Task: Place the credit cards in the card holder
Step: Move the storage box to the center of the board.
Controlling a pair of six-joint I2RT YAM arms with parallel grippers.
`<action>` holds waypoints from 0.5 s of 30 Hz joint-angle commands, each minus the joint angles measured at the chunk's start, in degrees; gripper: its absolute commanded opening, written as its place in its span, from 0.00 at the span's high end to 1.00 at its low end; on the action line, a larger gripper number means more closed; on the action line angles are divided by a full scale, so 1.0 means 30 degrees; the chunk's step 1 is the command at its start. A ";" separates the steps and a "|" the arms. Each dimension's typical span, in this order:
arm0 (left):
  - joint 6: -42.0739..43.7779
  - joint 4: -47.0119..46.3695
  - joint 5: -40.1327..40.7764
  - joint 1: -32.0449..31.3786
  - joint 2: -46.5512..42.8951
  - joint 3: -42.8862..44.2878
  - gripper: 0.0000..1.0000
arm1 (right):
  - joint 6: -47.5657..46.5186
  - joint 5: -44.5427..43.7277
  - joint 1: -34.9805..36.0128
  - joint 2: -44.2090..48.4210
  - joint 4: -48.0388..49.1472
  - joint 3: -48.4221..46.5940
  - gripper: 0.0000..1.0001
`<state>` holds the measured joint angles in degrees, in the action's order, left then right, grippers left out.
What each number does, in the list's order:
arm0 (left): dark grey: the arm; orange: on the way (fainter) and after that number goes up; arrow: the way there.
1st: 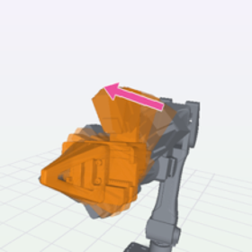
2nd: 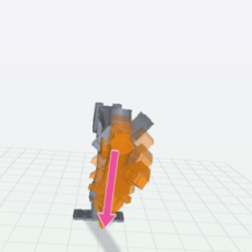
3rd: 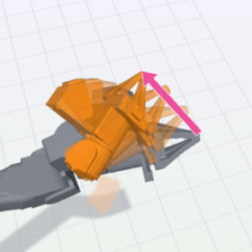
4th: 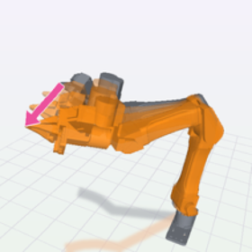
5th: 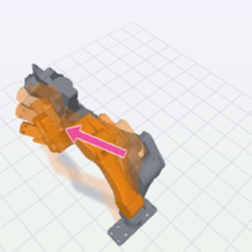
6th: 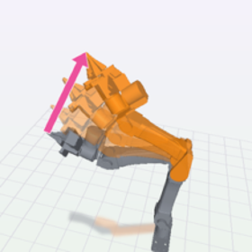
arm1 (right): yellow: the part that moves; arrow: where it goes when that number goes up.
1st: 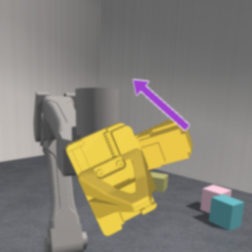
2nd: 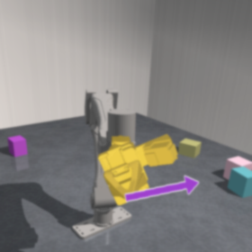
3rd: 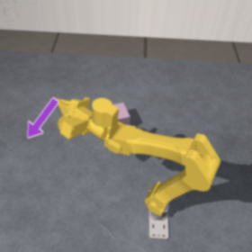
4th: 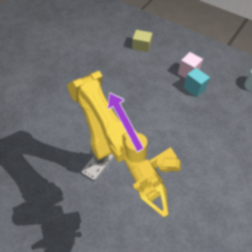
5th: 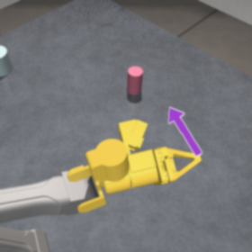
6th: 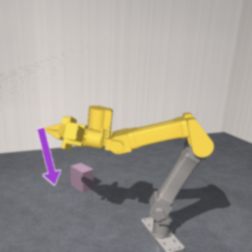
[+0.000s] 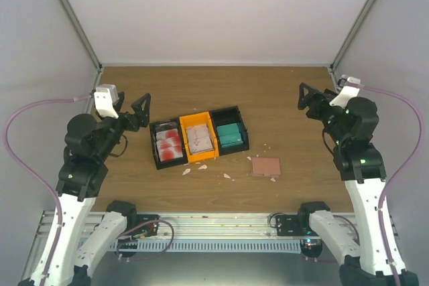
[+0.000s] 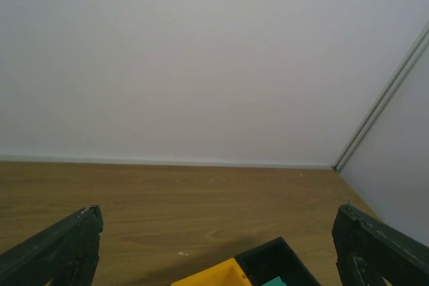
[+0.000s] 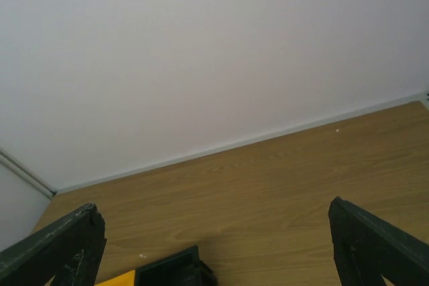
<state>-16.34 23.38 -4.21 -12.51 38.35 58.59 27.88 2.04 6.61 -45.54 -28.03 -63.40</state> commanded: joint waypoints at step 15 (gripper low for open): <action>-0.3032 0.1361 -0.4682 0.3139 -0.2380 -0.4477 0.01 | -0.1789 1.0745 -0.3481 -0.0794 -0.0160 0.2617 0.16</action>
<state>-21.30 21.85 -18.04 -3.92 33.56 47.46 24.80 28.10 -2.81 -47.13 -27.14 -57.65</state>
